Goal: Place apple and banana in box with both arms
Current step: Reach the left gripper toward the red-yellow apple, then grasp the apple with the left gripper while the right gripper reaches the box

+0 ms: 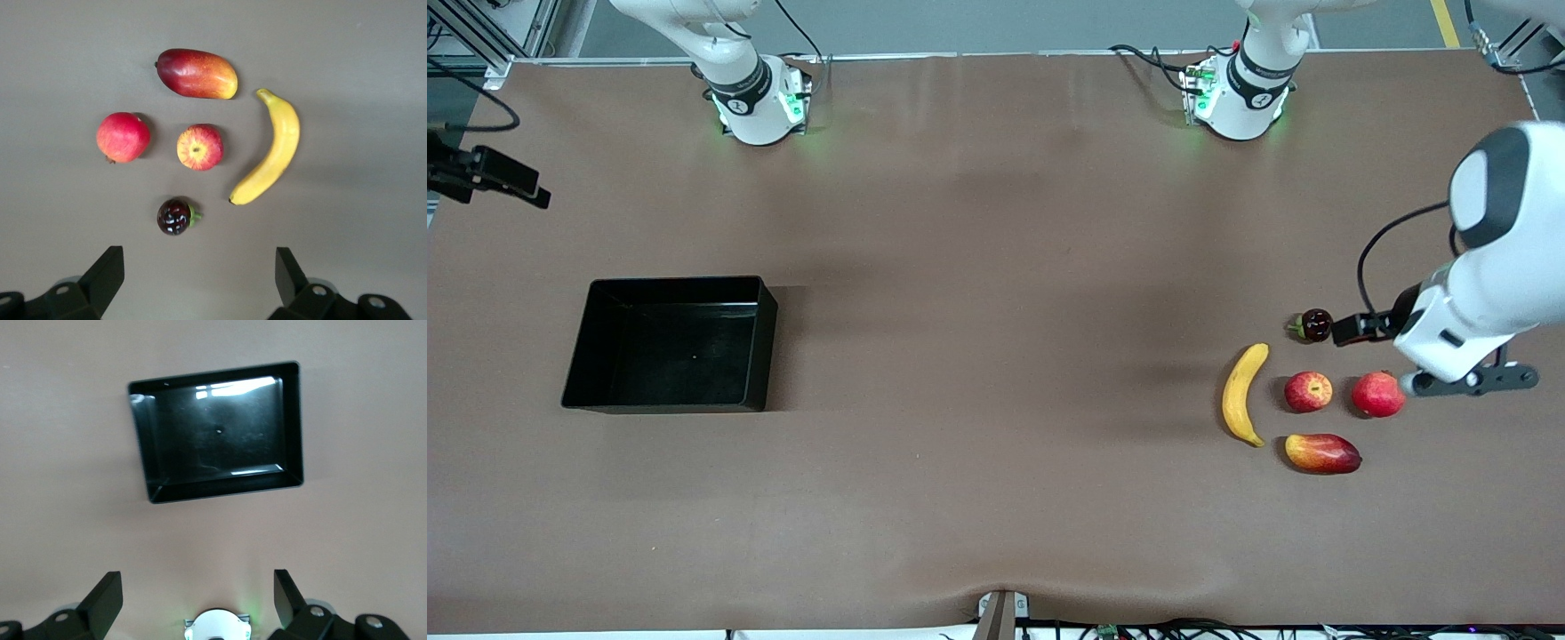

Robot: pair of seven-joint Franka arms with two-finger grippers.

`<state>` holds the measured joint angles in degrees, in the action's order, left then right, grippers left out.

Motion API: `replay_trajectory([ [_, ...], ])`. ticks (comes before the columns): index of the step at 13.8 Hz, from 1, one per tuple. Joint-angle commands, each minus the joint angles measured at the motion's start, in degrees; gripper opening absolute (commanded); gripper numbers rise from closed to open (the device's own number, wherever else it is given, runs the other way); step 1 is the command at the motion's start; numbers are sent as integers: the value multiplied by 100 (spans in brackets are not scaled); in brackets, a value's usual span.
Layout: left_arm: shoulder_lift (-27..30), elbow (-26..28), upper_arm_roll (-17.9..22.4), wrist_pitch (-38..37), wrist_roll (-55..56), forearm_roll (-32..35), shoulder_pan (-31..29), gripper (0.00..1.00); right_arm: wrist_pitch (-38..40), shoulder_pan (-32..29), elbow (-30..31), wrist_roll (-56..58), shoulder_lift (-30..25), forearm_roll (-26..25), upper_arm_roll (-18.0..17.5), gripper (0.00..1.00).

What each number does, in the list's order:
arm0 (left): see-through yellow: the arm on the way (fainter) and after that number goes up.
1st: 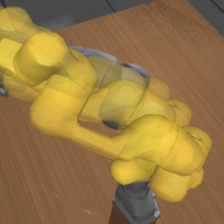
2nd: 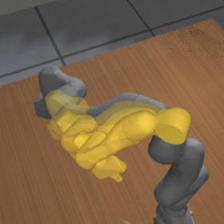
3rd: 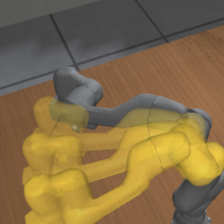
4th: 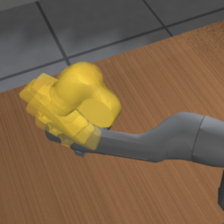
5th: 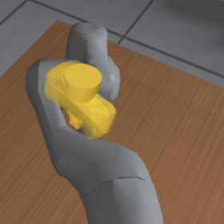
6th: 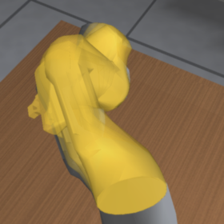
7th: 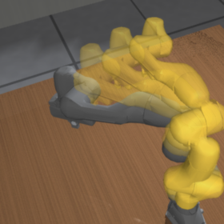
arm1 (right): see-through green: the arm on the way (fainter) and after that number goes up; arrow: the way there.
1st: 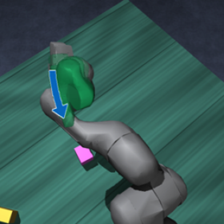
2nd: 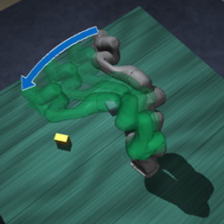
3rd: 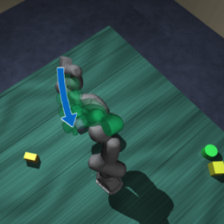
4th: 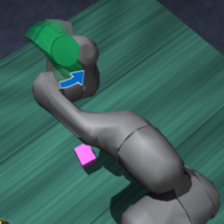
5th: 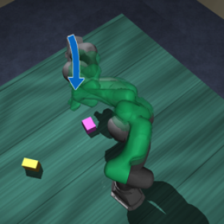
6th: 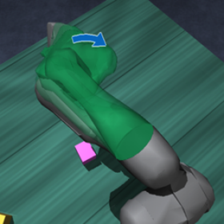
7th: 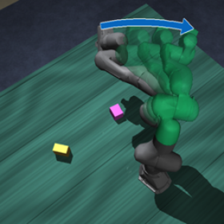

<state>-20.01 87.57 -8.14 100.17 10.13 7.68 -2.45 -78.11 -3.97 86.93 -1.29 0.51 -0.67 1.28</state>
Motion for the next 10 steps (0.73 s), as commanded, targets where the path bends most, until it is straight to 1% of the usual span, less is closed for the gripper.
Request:
replay_trajectory([
  [1,-476,-56,-21,344,24,154,-27,100,24,-261,-159,120,580,-240,-58,100],
  [3,-827,-47,-21,651,33,154,-45,100,-55,-402,-150,120,791,-258,-58,100],
  [5,-1083,40,-12,1047,50,154,-115,100,-203,-551,-89,120,1151,-511,-58,100],
  [7,-1268,120,-12,1408,33,311,-229,100,-738,-814,147,181,1424,-548,-58,100],
  [8,-1355,120,-12,1496,33,443,-238,100,-1028,-911,288,408,1512,-583,-58,100],
  [10,-1619,111,-12,1576,41,462,-230,100,-1739,-1165,665,1031,1619,-688,-58,100],
])
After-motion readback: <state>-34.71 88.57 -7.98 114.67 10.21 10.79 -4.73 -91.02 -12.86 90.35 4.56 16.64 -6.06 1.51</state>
